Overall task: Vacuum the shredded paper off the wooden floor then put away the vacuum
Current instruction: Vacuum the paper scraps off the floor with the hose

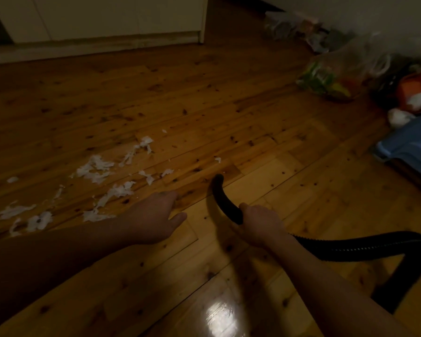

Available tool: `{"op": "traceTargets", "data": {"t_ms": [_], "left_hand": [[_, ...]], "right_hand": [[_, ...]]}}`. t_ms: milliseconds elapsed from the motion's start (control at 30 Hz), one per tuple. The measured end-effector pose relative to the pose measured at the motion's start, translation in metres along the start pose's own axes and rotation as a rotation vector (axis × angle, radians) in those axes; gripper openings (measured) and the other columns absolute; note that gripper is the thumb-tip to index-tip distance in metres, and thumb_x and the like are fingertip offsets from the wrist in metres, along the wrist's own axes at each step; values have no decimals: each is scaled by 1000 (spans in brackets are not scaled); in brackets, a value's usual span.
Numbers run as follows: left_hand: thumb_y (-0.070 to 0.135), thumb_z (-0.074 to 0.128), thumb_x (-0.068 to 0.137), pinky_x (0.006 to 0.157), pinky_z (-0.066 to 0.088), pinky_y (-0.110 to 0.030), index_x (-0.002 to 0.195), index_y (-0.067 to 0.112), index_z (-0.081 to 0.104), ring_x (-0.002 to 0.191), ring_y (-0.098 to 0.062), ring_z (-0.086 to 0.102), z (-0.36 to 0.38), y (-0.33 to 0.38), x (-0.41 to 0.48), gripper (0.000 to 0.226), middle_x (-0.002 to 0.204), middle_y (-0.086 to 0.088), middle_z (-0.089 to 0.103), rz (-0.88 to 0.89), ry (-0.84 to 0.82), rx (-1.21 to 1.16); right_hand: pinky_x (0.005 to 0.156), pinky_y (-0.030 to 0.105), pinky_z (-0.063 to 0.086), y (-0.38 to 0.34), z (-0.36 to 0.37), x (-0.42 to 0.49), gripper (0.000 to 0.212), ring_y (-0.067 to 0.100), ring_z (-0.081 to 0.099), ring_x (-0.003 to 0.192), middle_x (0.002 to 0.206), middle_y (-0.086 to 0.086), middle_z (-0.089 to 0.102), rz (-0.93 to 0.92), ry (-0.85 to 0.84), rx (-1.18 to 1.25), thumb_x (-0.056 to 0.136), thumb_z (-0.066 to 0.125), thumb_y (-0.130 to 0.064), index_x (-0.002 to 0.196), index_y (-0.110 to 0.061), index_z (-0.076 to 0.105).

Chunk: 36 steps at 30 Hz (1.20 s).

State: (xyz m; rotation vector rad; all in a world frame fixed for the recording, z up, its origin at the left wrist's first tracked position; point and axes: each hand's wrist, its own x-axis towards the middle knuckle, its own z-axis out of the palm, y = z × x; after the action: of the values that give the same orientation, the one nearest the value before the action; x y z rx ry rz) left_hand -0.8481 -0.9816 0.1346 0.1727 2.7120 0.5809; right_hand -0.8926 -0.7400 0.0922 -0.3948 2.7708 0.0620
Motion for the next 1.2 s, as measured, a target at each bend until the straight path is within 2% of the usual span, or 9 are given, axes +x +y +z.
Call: {"op": "traceTargets", "data": {"t_ms": [167, 300, 400, 567, 800, 900, 1200], "left_hand": [[51, 43, 96, 90, 43, -29, 141, 23, 34, 116, -14, 49, 2, -3, 2, 53, 137, 1, 47, -3, 8, 8], [51, 44, 96, 82, 40, -26, 136, 25, 38, 98, -9, 46, 5, -11, 3, 49, 125, 4, 52, -14, 14, 14], [51, 46, 95, 78, 40, -26, 127, 28, 43, 92, -8, 49, 8, -13, 5, 40, 117, 6, 55, -12, 31, -4], [52, 46, 94, 87, 45, -29, 133, 29, 40, 106, -11, 52, 12, -17, 6, 45, 125, 6, 53, -16, 12, -32], [50, 46, 95, 85, 42, -27, 129, 29, 41, 104, -11, 48, 11, -13, 13, 40, 127, 4, 51, -4, 13, -35], [50, 45, 95, 84, 40, -26, 133, 28, 40, 107, -12, 47, 12, -15, 14, 44, 129, 3, 49, -8, 0, -32], [52, 46, 95, 90, 48, -32, 135, 25, 42, 106, -11, 52, 8, -26, 11, 49, 125, 5, 52, -39, -5, -5]], "right_hand": [[67, 30, 53, 0, -4, 13, 36, 15, 58, 77, 88, -2, 56, 6, 4, 14, 96, 50, -47, 118, -18, 51], [65, 30, 51, -1, -7, 25, 37, 15, 58, 76, 88, -1, 56, 21, 4, 43, 95, 51, -46, 118, -18, 52], [62, 28, 49, 2, -8, 30, 37, 14, 56, 72, 85, -2, 55, 42, 17, 34, 95, 51, -47, 118, -19, 52], [62, 27, 48, 1, -7, 34, 37, 13, 57, 74, 86, -2, 55, 56, 18, 29, 94, 52, -48, 118, -20, 53], [61, 28, 47, 4, -10, 43, 37, 14, 57, 76, 88, -1, 56, 74, 2, 47, 94, 53, -47, 118, -19, 52], [58, 26, 43, 5, -10, 46, 36, 13, 54, 72, 84, -3, 53, 80, 12, 48, 94, 52, -47, 117, -19, 53], [59, 26, 42, 2, -11, 47, 40, 15, 55, 76, 91, -1, 55, 77, 7, 34, 95, 51, -49, 120, -17, 51]]}}
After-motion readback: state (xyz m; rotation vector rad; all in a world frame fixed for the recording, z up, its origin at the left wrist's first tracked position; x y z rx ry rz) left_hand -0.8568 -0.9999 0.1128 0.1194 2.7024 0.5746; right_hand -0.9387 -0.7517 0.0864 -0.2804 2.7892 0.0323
